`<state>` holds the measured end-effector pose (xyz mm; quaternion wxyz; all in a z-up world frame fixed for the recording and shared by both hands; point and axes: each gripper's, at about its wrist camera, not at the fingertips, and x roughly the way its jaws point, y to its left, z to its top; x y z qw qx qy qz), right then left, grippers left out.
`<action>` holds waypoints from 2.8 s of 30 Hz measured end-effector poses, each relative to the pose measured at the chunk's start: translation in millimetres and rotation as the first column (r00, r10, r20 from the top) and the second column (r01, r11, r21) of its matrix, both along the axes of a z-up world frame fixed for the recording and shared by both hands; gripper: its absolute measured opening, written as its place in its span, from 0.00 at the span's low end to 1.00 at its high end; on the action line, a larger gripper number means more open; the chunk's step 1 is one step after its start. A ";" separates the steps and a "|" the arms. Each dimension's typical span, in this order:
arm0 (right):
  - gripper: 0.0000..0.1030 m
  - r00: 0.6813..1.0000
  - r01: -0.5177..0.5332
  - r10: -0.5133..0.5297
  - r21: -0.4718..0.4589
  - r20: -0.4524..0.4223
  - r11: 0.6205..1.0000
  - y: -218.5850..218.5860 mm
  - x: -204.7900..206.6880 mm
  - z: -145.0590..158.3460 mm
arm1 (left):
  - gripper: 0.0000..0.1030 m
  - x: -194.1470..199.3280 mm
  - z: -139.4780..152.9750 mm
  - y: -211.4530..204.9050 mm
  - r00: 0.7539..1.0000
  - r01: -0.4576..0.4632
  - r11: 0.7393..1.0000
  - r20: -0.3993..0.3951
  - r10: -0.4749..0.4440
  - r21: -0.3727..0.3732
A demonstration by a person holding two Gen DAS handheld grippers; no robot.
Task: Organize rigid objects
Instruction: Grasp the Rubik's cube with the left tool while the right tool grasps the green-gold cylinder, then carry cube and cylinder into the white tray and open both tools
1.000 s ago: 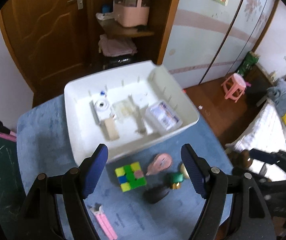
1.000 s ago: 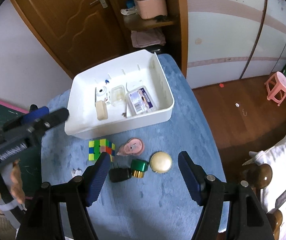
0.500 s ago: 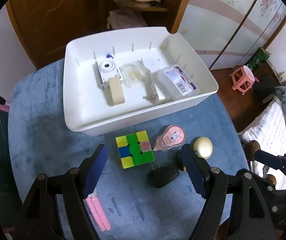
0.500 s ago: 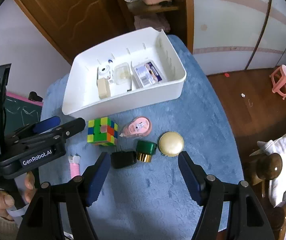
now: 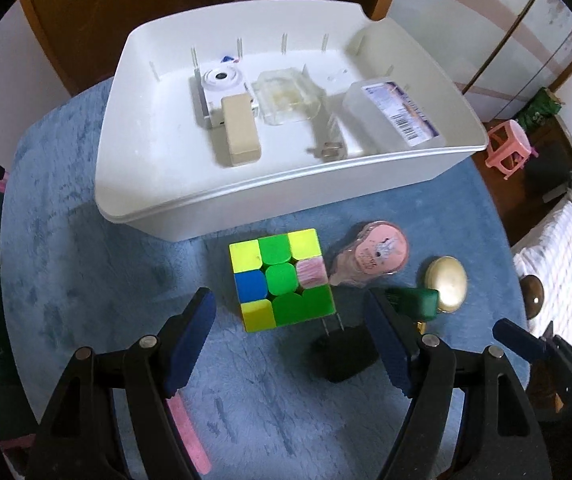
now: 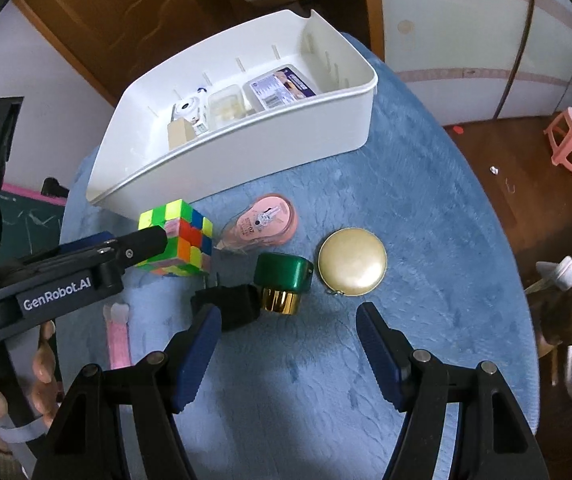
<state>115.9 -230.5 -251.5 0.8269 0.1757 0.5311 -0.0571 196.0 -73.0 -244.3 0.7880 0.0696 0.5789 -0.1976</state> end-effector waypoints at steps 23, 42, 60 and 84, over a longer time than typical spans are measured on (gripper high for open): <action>0.50 0.996 -0.051 0.046 -0.069 -0.072 0.996 19.8 54.6 -50.9 | 0.76 26.4 -43.7 -4.5 0.995 -0.066 0.997 -0.068 0.069 0.045; 0.39 0.991 -0.089 0.075 -0.138 -0.106 0.986 24.5 57.7 -56.6 | 0.60 21.8 -46.6 -8.3 0.996 -0.050 0.998 -0.073 0.052 0.024; 0.39 0.997 -0.057 0.064 -0.127 0.050 0.990 15.8 19.6 27.9 | 0.60 -13.6 66.9 13.4 0.996 -0.065 0.982 0.055 0.076 -0.177; 0.39 0.927 0.000 0.082 -0.218 0.366 0.976 -19.4 93.8 175.0 | 0.60 34.4 178.6 24.7 0.916 -0.122 0.948 0.334 0.221 -0.293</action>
